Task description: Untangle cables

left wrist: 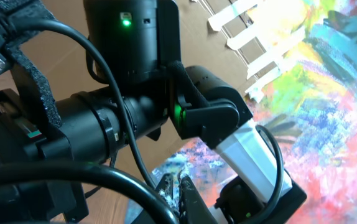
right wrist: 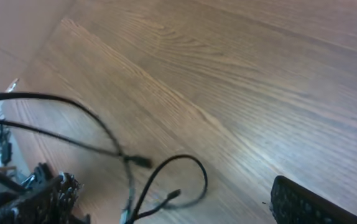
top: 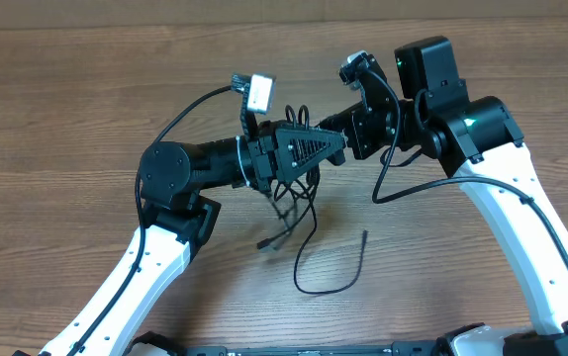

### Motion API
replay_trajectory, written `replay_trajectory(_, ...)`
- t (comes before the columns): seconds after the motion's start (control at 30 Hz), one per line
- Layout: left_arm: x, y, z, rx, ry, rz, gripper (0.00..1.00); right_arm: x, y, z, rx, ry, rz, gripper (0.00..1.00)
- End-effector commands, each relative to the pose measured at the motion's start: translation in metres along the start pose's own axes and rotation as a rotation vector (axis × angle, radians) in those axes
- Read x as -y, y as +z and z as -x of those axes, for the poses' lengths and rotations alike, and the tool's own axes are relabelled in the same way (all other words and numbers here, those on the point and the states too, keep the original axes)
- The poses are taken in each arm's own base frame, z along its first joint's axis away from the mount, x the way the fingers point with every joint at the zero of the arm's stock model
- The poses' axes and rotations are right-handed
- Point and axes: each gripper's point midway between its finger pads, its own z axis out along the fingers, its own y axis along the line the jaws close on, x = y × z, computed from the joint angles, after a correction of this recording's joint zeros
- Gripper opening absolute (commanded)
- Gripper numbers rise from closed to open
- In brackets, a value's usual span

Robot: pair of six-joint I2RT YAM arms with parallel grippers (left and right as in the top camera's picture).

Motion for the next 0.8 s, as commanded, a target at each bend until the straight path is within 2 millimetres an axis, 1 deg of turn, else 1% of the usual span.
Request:
replay_trajectory(0.0,0.005,-0.016,0.004,-0.047,0.041,-0.002,0.04,0.008,-0.011,0.003,0.015,0.035,0.004,0.95)
replay_trajectory(0.03,0.004,-0.025,0.005,-0.068,0.06,0.002,0.04,0.018,-0.016,0.003,0.02,0.063,-0.01,0.93)
replay_trajectory(0.07,0.002,-0.037,0.006,-0.091,0.074,0.014,0.04,0.021,-0.021,0.003,0.029,0.082,0.007,0.93)
replay_trajectory(0.1,0.0,-0.046,0.006,-0.113,0.078,0.027,0.04,0.014,-0.028,0.006,0.051,0.071,0.094,0.92)
replay_trajectory(0.17,-0.002,-0.052,0.006,-0.13,0.082,0.036,0.04,-0.003,-0.037,0.01,0.085,-0.008,0.234,0.89)
replay_trajectory(0.27,-0.002,-0.053,0.004,-0.142,0.086,0.034,0.04,-0.031,-0.05,0.011,0.136,-0.145,0.411,0.89)
replay_trajectory(0.3,-0.002,-0.053,0.004,-0.143,0.086,0.034,0.04,-0.035,-0.052,0.01,0.144,-0.172,0.434,0.89)
replay_trajectory(0.37,-0.002,-0.053,0.004,-0.143,0.086,0.034,0.04,-0.052,-0.056,0.007,0.167,-0.267,0.515,0.89)
replay_trajectory(0.5,-0.002,-0.053,0.003,-0.144,0.084,0.032,0.04,-0.068,-0.051,-0.001,0.163,-0.376,0.552,0.9)
replay_trajectory(0.6,0.001,-0.045,0.001,-0.141,0.081,0.018,0.04,-0.081,-0.046,-0.005,0.157,-0.447,0.576,0.9)
replay_trajectory(0.67,0.002,-0.042,0.0,-0.14,0.078,0.012,0.04,-0.084,-0.042,-0.007,0.146,-0.463,0.57,0.88)
replay_trajectory(0.7,0.003,-0.04,-0.001,-0.139,0.077,0.008,0.04,-0.085,-0.04,-0.007,0.139,-0.468,0.564,0.84)
replay_trajectory(0.77,0.004,-0.037,-0.001,-0.134,0.075,0.004,0.04,-0.085,-0.039,-0.008,0.134,-0.47,0.562,0.82)
